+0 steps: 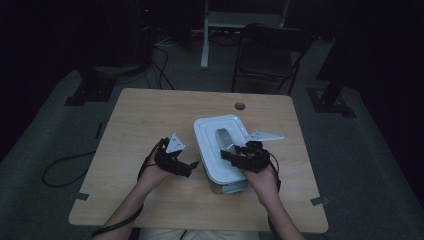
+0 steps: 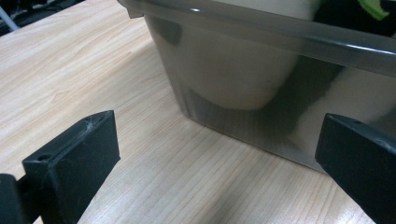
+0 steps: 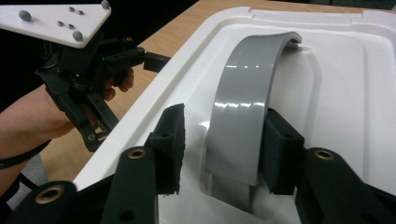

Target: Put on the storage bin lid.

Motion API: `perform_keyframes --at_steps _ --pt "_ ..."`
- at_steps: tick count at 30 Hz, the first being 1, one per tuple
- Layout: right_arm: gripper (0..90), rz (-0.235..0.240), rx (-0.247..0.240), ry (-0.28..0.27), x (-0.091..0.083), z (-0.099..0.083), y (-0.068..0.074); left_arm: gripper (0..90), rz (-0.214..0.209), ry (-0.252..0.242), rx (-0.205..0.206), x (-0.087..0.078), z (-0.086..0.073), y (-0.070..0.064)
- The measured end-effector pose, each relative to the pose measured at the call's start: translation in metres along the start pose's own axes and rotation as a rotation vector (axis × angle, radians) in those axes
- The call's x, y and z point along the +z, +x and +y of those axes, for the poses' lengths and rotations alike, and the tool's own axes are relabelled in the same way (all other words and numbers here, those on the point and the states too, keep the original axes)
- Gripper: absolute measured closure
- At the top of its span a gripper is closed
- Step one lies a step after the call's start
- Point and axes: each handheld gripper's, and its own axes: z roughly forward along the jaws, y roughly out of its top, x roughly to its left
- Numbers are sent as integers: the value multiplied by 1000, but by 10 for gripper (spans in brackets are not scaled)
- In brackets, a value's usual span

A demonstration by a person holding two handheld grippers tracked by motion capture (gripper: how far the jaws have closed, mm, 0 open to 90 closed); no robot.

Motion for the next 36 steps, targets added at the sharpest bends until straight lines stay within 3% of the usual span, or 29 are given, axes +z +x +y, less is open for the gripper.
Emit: perform_keyframes --at_steps 6,11,15,21,25,29,32,35,36 --pt "526 0 -7 3 0 1 3 4 0 -4 -8 -3 0 2" --pt "600 -55 -46 17 2 1 5 4 7 -8 -26 -8 3 6" --pt "623 -62 -38 30 6 2 3 4 29 -20 -32 -18 12 11" --pt "643 -71 -35 30 8 1 4 5 36 -64 -87 -27 32 18" --pt "666 -86 -44 42 10 0 5 5 3 -63 -62 -19 47 11" --pt "669 -92 -59 51 11 0 6 5 -24 -58 -81 -7 55 6" --pt "673 -90 -64 57 11 -1 7 5 -45 -9 -51 2 58 1" --pt "692 -45 -42 51 14 -7 3 6 -82 4 -74 10 56 -1" --pt "699 -20 -15 38 13 -9 -1 4 -69 1 -91 11 56 0"
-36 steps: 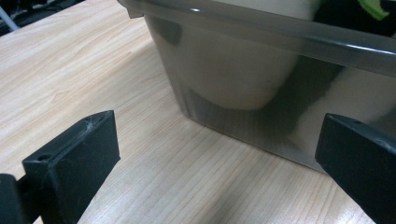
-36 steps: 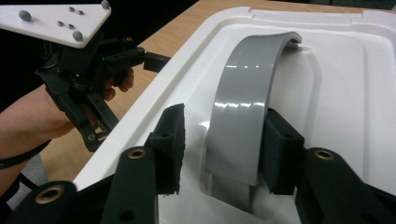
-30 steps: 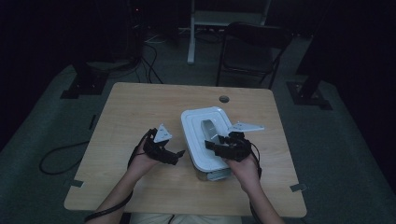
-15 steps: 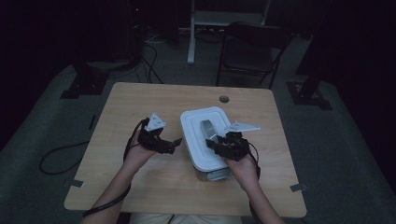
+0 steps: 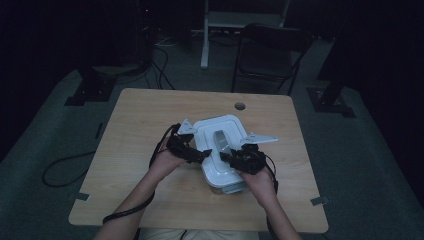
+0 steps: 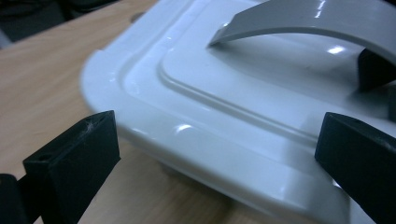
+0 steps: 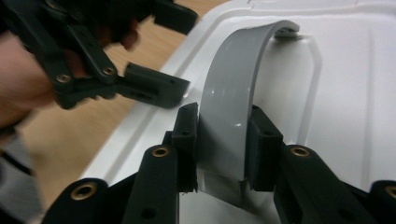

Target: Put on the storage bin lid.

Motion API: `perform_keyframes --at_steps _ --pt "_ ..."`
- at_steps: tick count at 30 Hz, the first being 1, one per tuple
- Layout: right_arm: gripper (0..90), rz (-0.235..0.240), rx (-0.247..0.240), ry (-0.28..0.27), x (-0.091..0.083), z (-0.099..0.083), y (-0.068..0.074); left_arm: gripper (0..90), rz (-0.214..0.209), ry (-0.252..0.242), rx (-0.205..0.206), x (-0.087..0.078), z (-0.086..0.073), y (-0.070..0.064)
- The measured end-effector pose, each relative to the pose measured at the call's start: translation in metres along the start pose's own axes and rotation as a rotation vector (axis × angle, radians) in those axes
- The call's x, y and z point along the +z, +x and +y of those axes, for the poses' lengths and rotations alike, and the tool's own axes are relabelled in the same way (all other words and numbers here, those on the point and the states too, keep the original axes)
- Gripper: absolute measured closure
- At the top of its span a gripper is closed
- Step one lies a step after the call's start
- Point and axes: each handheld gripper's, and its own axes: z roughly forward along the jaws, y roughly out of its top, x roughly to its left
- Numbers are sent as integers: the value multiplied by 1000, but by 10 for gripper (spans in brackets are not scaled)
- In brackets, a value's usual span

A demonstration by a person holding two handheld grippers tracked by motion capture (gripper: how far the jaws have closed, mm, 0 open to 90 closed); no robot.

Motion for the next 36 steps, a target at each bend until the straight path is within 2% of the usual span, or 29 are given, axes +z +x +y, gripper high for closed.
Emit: perform_keyframes --at_steps 1,2,4,5,6,9,10,14,16,18,21,24,25,26,29,33,36 --pt "701 17 8 3 0 0 -2 5 16 -10 4 1 0 0" --pt "702 17 10 0 0 -1 -2 5 5 -12 -4 1 -1 3" --pt "702 3 -15 -2 1 -2 1 5 16 -51 -51 3 -6 8" --pt "702 7 -6 -10 0 -3 0 5 -8 -62 -75 5 -9 11" --pt "701 -2 -21 -9 0 -3 1 4 -18 -66 -89 5 -10 13" --pt "700 -3 -20 0 1 -1 2 4 -9 -61 -72 5 -8 11" --pt "700 2 -11 -1 0 -1 1 4 2 -55 -55 4 -6 10" --pt "696 -19 -28 9 1 2 5 4 19 -28 -20 2 -1 9" --pt "628 -12 -27 9 -1 3 5 4 39 -22 6 1 1 6" --pt "521 29 -32 21 -4 5 7 4 36 -21 5 1 2 7" --pt "458 46 -56 4 -14 9 11 4 26 -12 -9 -1 1 11" --pt "418 44 -55 -49 -31 13 8 4 35 -12 -6 -2 0 11" --pt "403 20 -46 -75 -39 15 4 4 34 -12 -5 -2 1 11" --pt "389 -40 -41 -96 -47 16 -3 5 32 -11 -8 -2 1 11" --pt "358 -119 -20 -83 -56 16 -20 4 31 -15 -10 -1 2 10" --pt "381 -179 6 -56 -58 10 -36 4 33 -12 -10 0 3 10" --pt "381 -209 -5 -14 -51 3 -39 5 35 -9 -6 -1 3 9"
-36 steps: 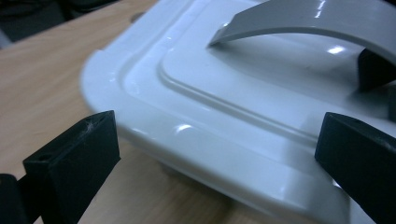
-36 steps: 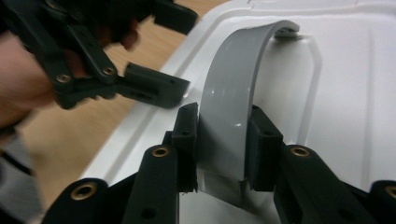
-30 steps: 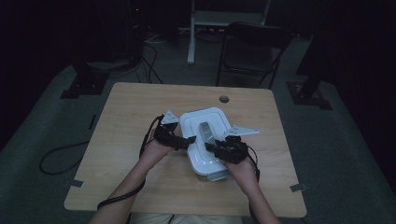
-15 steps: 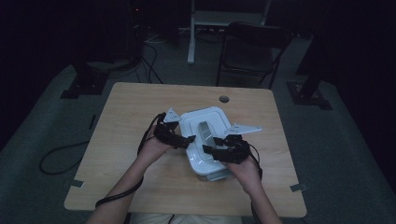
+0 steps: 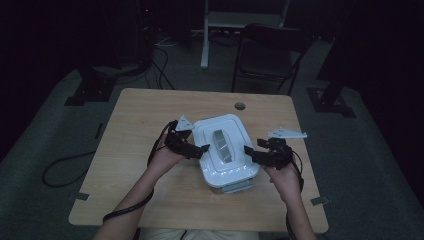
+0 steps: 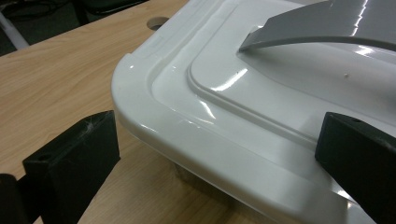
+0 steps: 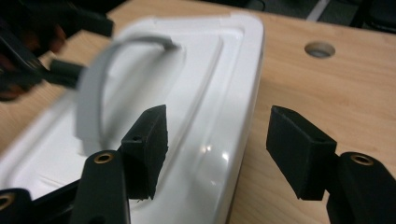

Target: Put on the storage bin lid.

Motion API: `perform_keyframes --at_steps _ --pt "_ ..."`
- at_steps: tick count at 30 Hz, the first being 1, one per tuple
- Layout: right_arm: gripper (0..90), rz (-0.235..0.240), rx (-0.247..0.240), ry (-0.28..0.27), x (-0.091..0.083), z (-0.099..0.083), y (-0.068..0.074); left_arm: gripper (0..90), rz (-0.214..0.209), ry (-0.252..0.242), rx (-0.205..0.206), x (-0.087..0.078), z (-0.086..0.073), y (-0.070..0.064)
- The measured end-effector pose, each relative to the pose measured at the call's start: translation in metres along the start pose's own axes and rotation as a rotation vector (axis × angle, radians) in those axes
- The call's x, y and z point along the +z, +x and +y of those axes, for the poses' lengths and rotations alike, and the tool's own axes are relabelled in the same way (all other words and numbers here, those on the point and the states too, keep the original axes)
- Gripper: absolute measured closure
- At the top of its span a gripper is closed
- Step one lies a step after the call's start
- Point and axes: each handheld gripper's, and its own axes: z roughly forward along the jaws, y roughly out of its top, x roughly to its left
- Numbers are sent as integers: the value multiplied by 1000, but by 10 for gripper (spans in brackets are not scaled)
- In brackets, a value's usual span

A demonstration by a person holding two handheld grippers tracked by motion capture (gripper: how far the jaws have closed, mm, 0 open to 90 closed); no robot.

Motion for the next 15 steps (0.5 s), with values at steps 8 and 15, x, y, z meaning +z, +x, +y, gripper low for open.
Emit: perform_keyframes --at_steps 8,15 --pt "403 -36 37 18 9 -19 -18 7 18 17 44 1 5 -5" --pt "403 42 93 -31 8 -30 -26 6 4 -7 18 2 0 -3"
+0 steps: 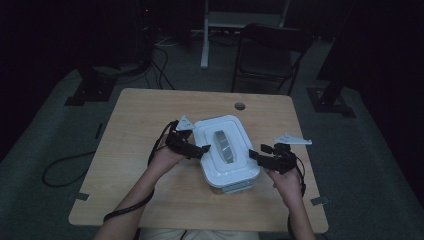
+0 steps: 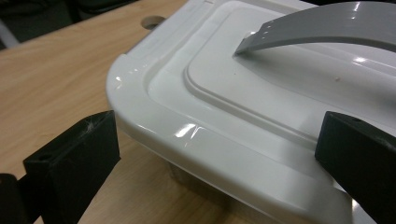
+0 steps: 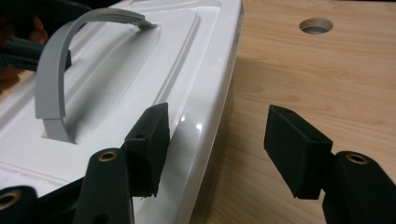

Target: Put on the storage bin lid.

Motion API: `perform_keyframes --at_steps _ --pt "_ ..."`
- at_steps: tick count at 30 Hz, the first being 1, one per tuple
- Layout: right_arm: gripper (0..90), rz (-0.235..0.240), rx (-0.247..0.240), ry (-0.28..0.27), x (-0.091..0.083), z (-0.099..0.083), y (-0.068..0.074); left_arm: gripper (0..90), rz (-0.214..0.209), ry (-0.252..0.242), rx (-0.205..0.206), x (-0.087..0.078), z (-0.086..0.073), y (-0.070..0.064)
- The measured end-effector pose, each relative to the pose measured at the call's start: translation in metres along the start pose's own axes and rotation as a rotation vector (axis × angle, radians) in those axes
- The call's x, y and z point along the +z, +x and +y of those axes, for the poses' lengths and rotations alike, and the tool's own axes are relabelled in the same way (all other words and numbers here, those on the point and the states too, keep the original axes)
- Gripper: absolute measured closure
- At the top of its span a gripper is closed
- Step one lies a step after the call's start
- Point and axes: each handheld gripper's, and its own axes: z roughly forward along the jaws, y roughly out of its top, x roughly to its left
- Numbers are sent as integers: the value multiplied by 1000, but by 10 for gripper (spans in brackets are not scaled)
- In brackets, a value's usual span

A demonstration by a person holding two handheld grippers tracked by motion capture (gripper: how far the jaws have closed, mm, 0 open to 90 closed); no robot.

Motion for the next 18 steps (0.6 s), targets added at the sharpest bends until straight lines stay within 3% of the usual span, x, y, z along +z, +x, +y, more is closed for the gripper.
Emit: perform_keyframes --at_steps 5,10,12,18 --pt "402 -10 -10 -8 -1 -1 1 6 -5 3 1 0 1 1" --pt "366 -72 -65 31 -2 9 10 6 19 16 64 -3 10 -3" --pt "303 -54 -49 29 -4 12 8 5 30 19 77 -4 12 -4" --pt "236 -15 -64 -11 -14 21 16 5 26 -9 84 -7 15 -7"
